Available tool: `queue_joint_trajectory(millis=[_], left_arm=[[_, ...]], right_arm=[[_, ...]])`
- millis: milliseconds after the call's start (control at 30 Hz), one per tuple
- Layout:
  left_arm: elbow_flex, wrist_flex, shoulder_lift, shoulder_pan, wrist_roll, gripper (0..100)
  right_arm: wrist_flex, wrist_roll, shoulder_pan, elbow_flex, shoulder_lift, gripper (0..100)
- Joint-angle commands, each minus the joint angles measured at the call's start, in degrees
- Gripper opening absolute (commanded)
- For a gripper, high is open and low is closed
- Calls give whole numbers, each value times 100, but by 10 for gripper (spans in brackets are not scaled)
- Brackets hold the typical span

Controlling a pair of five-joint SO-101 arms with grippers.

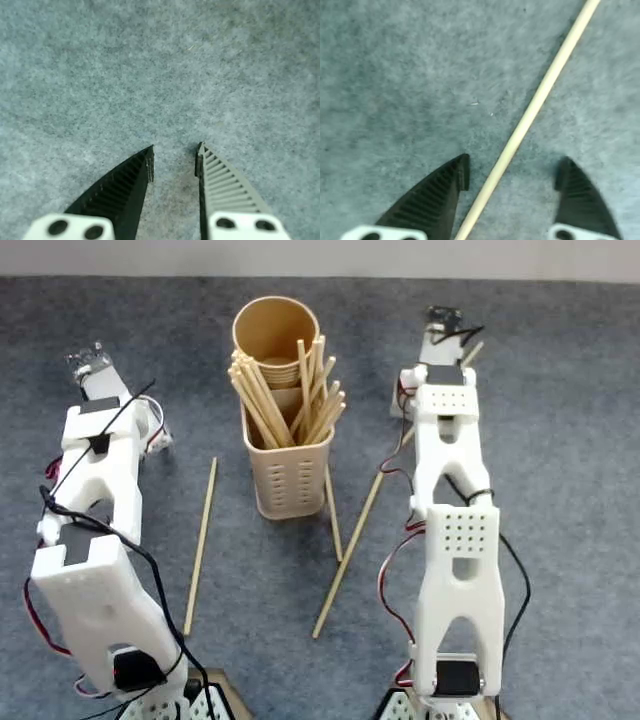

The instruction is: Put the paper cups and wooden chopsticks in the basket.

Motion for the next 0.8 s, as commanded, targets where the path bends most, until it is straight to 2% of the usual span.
queue_joint_trajectory(millis=[0,67,233,400,500,567,767], left_arm=[[-171,44,-57,110,26,158],[-171,44,-57,101,26,158],[-189,44,-57,101,26,158],[-198,44,-57,92,26,158],[-207,88,-75,92,9,158],[-400,519,-154,127,-466,159],[-1675,2778,-505,532,-1785,162]], right_arm=[[127,-9,-13,-101,4,77],[277,-9,4,-101,4,0],[989,0,-13,-295,4,4],[2202,53,-31,-1218,31,5],[2993,369,-136,-2062,57,5],[3468,448,-215,-2765,22,5],[3451,431,-145,-4356,-57,5]])
